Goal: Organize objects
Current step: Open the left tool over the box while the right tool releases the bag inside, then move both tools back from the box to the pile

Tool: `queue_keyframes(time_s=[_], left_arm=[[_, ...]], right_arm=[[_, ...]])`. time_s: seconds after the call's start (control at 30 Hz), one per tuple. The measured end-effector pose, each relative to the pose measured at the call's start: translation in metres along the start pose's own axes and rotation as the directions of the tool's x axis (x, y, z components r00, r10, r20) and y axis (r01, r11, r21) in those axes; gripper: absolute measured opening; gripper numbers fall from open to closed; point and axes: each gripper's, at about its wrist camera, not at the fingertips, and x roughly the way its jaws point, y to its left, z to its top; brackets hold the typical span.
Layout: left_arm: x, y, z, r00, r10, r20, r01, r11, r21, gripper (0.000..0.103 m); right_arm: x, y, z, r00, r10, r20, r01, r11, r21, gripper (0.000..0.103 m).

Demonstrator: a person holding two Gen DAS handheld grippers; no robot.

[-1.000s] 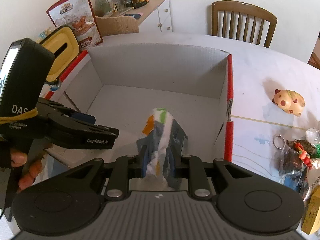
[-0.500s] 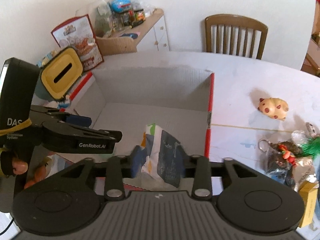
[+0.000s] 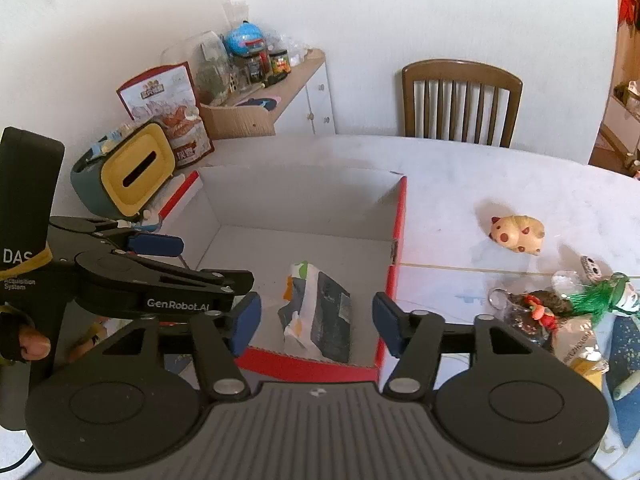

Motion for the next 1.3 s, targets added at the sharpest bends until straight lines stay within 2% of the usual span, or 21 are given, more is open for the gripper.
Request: queue_keyframes(time_s=[0.13,0.2,0.37,0.47,0.63,0.77,0.97,1.1,1.3], left_arm=[[-0.011,-0.01,-0.003,1.0,0.011,0.022,-0.01,1.0,-0.02,0.084],[-0.016,-0.017,-0.004,1.0,0.012,0.026,-0.011,1.0,-0.029,0.085],[-0.03,-0.04,-0.006,0.998,0.027,0.052,-0.025,0.999,-0.033,0.09],[-0.036,-0.055,-0.008,0.998,0.02,0.057,-0.017,0.999,-0.043,0.091],[-0.047,-0.087,-0.012,0.995,-0.012,0.098,0.015,1.0,-0.023,0.1],[-0.05,-0.114,-0.014,0.991,-0.034,0.129,0.036,0.999,-0.008,0.102],[-0.046,-0.149,-0.016,0.988,-0.076,0.132,0.078,0.997,-0.016,0.102],[-0.04,-0.173,-0.018,0.985,-0.113,0.13,0.117,0.993,-0.025,0.102],[-0.023,-0.214,-0.028,0.985,-0.147,0.089,0.146,0.989,0.011,0.102]], right_arm=[[-0.016,-0.012,-0.006,1.0,0.004,0.016,-0.005,1.0,0.015,0.064],[-0.025,-0.02,-0.01,1.0,0.011,0.024,-0.012,1.0,0.016,0.068],[-0.047,-0.042,-0.016,0.998,0.033,0.056,-0.034,0.999,0.018,0.071],[-0.061,-0.057,-0.02,0.996,0.045,0.078,-0.047,0.999,0.017,0.072],[-0.083,-0.088,-0.034,0.993,0.052,0.108,-0.054,0.998,0.018,0.078],[-0.095,-0.118,-0.046,0.992,0.038,0.116,-0.042,0.999,0.029,0.078],[-0.115,-0.167,-0.064,0.988,-0.006,0.154,-0.008,0.996,0.092,0.078],[-0.121,-0.201,-0.079,0.989,-0.05,0.14,0.036,0.994,0.1,0.078],[-0.118,-0.252,-0.097,0.989,-0.111,0.098,0.096,0.985,0.144,0.078]])
